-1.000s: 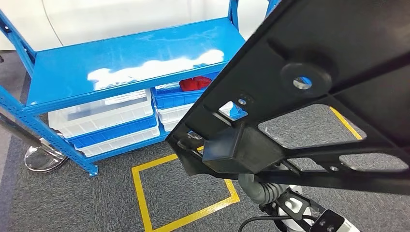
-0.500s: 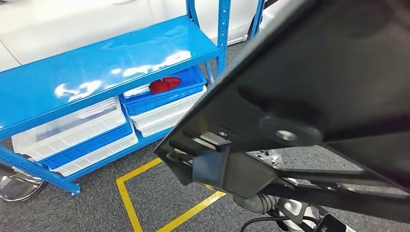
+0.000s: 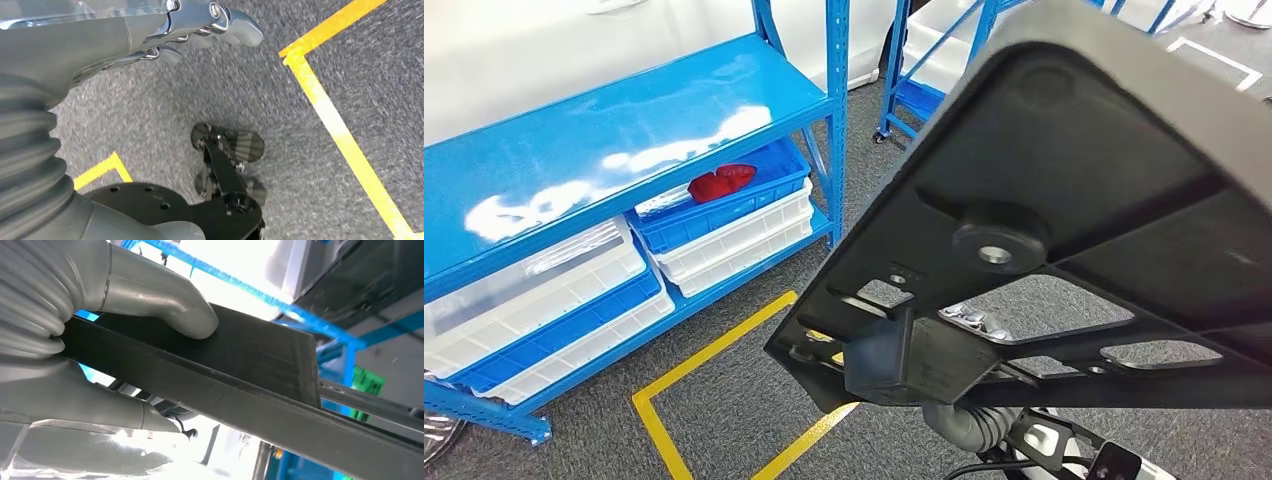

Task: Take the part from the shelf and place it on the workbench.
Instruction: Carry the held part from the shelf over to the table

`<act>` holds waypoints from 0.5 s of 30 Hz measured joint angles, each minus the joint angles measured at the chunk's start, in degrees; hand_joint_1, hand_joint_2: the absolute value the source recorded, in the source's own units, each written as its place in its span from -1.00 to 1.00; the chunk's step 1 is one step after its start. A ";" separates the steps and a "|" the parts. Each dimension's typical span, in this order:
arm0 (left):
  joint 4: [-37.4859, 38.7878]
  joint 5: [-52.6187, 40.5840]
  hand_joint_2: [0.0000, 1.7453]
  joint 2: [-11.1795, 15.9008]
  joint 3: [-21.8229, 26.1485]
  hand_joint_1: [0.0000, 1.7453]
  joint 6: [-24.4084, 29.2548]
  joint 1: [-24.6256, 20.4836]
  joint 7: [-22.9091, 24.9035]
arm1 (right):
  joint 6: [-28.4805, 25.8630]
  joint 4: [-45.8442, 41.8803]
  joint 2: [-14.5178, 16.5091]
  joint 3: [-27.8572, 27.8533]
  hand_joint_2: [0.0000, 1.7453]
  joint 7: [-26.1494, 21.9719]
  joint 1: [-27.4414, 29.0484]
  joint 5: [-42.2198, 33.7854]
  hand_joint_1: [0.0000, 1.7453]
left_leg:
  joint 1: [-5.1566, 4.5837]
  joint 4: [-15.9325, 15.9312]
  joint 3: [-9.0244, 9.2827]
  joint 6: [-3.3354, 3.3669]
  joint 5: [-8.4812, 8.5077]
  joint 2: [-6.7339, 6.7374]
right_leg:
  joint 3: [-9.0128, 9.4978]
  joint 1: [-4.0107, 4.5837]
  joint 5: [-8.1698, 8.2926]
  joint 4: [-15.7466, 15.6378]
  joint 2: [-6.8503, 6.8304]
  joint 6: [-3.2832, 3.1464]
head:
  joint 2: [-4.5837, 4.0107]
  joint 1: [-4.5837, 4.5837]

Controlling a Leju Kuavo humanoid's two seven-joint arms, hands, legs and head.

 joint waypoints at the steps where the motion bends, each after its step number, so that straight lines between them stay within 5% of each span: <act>1: 0.00 0.45 1.00 0.00 0.23 -1.00 0.39 0.18 -0.20 | 0.05 -0.03 -0.06 -0.40 1.00 0.00 0.80 -0.06 1.00 | -0.13 0.02 -0.05 0.09 -0.04 0.74 | -1.95 -0.13 -1.69 4.07 -0.83 0.21 | 0.01 0.09; 3: 0.00 1.36 1.00 0.03 0.82 -1.00 0.85 0.43 -0.79 | -0.04 -0.15 -0.19 -1.32 1.00 0.00 2.61 -0.19 1.00 | -0.31 0.06 -0.08 0.12 -0.14 2.20 | -3.59 -0.37 -2.29 7.65 -1.49 0.40 | 0.01 0.10; 5: 0.00 2.00 1.00 0.27 1.34 -1.00 0.84 0.46 -1.77 | -0.75 -0.87 -0.29 -2.51 1.00 0.00 4.47 -0.09 1.00 | -0.39 0.09 0.03 -0.02 -0.31 3.42 | -0.56 -0.45 0.83 2.16 -2.37 0.19 | 0.01 0.11; 8: 0.01 2.21 1.00 1.59 1.81 -1.00 -0.21 0.55 -2.70 | -2.88 -2.86 -0.31 -3.90 1.00 -0.01 6.21 1.01 1.00 | -0.66 0.11 0.42 -0.68 -0.69 4.97 | 4.90 0.30 3.79 -8.23 -6.08 -1.04 | 0.00 0.03; 9: 0.01 2.22 1.00 2.26 1.93 -1.00 -0.73 0.55 -2.75 | -3.98 -3.52 -0.31 -4.15 1.00 -0.01 6.65 1.81 1.00 | -0.73 0.08 0.56 -1.01 -0.79 5.53 | 5.23 0.60 3.73 -9.10 -6.49 -1.46 | 0.00 -0.02; 11: 0.02 2.34 1.00 3.64 2.10 -1.00 -1.38 0.42 -2.67 | -6.65 -4.73 -0.31 -4.40 1.00 -0.01 7.60 3.61 1.00 | -0.69 -0.04 0.82 -1.74 -1.02 6.56 | 5.10 0.65 4.01 -9.29 -4.99 -2.11 | 0.01 -0.06; 13: 0.02 2.76 1.00 5.08 2.27 -1.00 -1.31 0.31 -2.43 | -9.15 -5.59 -0.31 -4.49 1.00 -0.01 8.11 4.57 1.00 | -0.48 1.54 0.47 -2.34 -2.50 5.08 | 5.25 0.33 4.43 -9.79 -3.60 -2.81 | 0.01 -0.09; 15: 0.03 3.60 1.00 6.50 2.43 -1.00 -0.81 0.36 -2.23 | -10.85 -5.90 -0.17 -4.72 1.00 -0.01 8.29 4.39 1.00 | -0.28 7.73 -2.07 -2.67 -6.14 1.88 | 5.36 0.22 4.67 -10.04 -2.24 -3.29 | 0.01 -0.20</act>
